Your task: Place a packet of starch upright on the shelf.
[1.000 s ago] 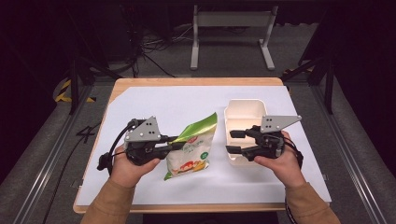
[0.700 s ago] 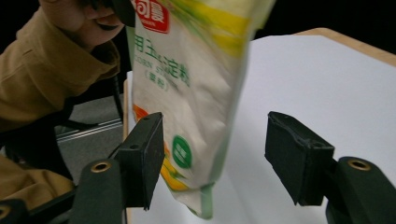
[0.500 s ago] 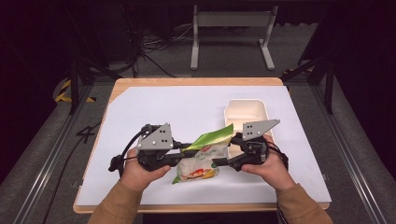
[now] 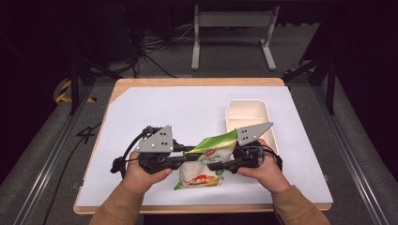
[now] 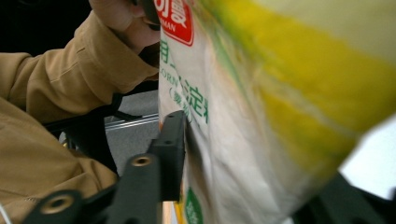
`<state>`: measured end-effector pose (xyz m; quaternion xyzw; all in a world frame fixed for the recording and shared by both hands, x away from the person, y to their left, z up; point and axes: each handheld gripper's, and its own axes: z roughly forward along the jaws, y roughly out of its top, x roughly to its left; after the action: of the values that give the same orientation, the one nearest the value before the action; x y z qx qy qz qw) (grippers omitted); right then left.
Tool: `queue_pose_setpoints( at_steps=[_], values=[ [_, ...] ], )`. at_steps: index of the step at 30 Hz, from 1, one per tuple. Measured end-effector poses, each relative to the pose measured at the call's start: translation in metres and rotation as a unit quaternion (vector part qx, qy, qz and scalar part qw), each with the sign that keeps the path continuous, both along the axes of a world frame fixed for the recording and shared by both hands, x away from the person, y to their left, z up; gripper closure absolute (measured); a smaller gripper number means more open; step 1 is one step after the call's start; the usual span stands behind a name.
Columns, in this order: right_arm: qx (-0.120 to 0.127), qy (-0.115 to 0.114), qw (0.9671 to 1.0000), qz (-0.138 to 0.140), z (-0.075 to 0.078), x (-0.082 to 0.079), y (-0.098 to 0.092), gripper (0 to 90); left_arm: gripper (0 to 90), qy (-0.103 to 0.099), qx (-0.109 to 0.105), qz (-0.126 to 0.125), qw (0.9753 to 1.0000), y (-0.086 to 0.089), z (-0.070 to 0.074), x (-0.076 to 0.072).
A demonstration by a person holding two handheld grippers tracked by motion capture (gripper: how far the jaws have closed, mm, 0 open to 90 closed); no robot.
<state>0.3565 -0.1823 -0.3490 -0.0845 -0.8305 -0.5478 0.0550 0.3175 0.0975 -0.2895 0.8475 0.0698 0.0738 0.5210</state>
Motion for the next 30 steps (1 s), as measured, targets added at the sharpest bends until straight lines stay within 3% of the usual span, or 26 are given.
queue_pose_setpoints(
  at_steps=[13,16,18,22,30],
  values=[
    [-0.02,-0.035,0.9991,-0.01,0.011,-0.008,0.001,73.6,79.0,-0.001,-0.004,0.008,1.0,0.005,0.0,0.003],
    [-0.03,-0.04,0.9986,-0.016,0.015,-0.009,0.0,74.4,69.6,0.003,-0.009,0.018,0.9998,0.006,0.0,0.005],
    [-0.035,-0.042,0.9983,-0.018,0.019,-0.008,-0.002,74.6,55.5,0.01,-0.021,0.027,0.9994,0.009,0.001,0.007],
    [-0.038,-0.056,0.9973,-0.027,0.03,-0.004,-0.007,74.8,39.4,0.012,-0.033,0.055,0.9979,0.015,0.002,0.011],
    [-0.043,-0.084,0.994,-0.055,0.059,0.009,-0.024,74.8,28.9,0.012,-0.061,0.082,0.9947,0.031,0.005,0.015]
  ],
)
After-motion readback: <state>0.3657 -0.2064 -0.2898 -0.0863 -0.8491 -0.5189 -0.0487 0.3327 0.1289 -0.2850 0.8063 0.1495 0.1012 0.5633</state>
